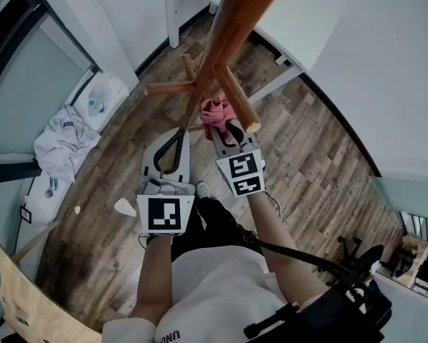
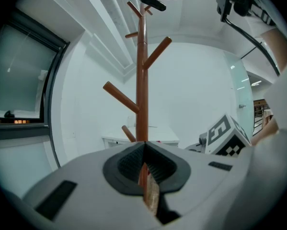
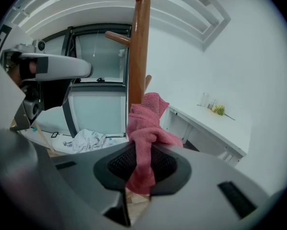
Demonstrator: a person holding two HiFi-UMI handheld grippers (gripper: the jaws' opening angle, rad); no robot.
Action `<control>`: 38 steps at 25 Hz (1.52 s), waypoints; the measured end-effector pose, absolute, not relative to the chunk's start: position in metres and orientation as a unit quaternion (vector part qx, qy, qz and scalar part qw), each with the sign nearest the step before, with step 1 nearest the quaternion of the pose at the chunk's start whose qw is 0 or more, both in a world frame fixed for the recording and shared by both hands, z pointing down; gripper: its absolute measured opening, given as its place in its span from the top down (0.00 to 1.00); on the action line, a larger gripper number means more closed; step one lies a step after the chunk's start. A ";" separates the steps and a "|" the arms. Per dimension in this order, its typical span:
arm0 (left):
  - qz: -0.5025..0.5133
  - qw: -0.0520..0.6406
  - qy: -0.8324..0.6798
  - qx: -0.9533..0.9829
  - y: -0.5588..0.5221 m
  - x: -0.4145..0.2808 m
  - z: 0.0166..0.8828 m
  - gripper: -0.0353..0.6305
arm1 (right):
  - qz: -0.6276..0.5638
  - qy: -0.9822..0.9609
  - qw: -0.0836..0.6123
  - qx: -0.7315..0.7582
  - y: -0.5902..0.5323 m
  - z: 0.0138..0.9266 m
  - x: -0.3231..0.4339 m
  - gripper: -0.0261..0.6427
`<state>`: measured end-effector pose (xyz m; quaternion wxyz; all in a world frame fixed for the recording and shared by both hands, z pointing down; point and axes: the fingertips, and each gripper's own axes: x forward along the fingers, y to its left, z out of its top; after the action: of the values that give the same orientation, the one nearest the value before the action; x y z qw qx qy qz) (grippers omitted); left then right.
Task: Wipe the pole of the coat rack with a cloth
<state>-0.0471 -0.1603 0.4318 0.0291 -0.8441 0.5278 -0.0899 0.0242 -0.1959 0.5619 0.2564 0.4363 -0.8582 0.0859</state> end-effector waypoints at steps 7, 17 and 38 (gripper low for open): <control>-0.080 0.001 0.542 -0.836 -0.163 -0.051 0.436 0.93 | 0.096 -0.851 0.264 0.444 -0.211 0.571 0.027 0.84; -0.084 0.003 0.543 -0.835 -0.163 -0.052 0.437 0.93 | 0.106 -0.833 0.266 0.473 -0.223 0.574 0.052 0.84; -0.096 -0.016 0.536 -0.839 -0.164 -0.053 0.446 0.93 | 0.101 -0.810 0.262 0.516 -0.232 0.562 0.087 0.84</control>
<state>-0.0528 -0.1640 0.4456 -0.0160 -0.8386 0.5359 -0.0963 0.0872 -0.2321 0.5623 0.2615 0.5156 -0.8097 0.1005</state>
